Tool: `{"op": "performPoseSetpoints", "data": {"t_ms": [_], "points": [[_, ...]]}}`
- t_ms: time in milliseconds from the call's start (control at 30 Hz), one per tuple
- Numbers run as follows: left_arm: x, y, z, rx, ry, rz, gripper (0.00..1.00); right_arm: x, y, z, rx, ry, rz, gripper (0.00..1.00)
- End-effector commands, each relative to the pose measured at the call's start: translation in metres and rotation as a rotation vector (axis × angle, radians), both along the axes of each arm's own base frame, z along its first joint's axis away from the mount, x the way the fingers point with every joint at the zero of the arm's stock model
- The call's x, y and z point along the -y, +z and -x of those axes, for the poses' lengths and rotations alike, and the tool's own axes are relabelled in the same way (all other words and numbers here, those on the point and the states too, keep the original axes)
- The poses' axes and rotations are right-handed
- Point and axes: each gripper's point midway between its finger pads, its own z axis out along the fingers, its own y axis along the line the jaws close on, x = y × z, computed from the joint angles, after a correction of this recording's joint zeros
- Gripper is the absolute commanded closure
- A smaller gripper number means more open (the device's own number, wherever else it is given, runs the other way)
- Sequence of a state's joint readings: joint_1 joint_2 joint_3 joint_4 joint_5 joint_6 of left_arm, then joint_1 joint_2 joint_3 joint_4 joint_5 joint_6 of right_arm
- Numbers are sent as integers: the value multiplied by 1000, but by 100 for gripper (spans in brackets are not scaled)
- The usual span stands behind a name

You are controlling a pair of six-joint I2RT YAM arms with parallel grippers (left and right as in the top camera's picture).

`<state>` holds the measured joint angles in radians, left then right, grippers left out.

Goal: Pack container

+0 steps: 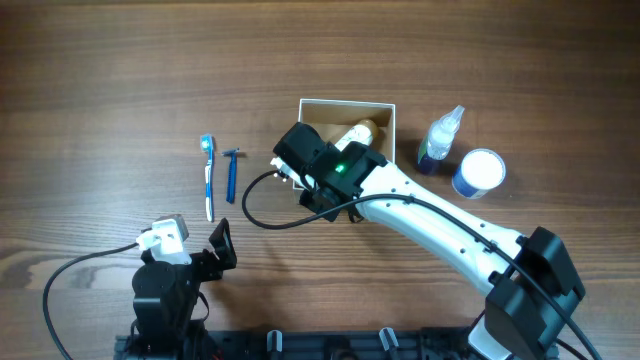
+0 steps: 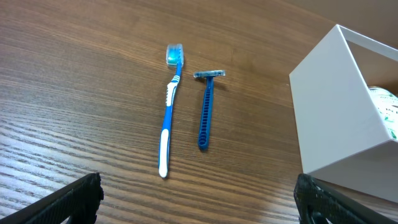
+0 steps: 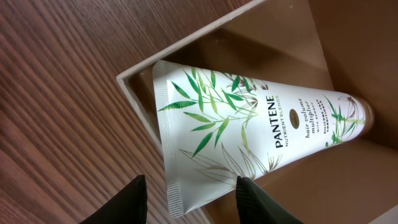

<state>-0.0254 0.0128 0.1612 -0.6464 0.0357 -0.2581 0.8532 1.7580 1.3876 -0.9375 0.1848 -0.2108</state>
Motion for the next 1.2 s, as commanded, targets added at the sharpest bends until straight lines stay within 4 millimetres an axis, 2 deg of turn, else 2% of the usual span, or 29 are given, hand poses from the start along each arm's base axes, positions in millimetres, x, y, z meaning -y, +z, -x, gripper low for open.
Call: {"op": "performPoseSetpoints", "data": {"t_ms": [0, 333, 533, 833, 1167], "points": [[1, 1, 0, 8, 2, 10, 0, 4, -9, -1, -5, -19, 27, 56], [1, 1, 0, 8, 2, 10, 0, 10, -19, 4, -22, -33, 43, 61], [1, 1, 0, 8, 2, 10, 0, 8, -21, 3, -15, -34, 34, 72], [1, 1, 0, 8, 2, 10, 0, 7, -19, -2, 11, -39, 32, 74], [1, 0, 0, 8, 2, 10, 0, 5, -2, -4, 43, -41, -6, 96]]}}
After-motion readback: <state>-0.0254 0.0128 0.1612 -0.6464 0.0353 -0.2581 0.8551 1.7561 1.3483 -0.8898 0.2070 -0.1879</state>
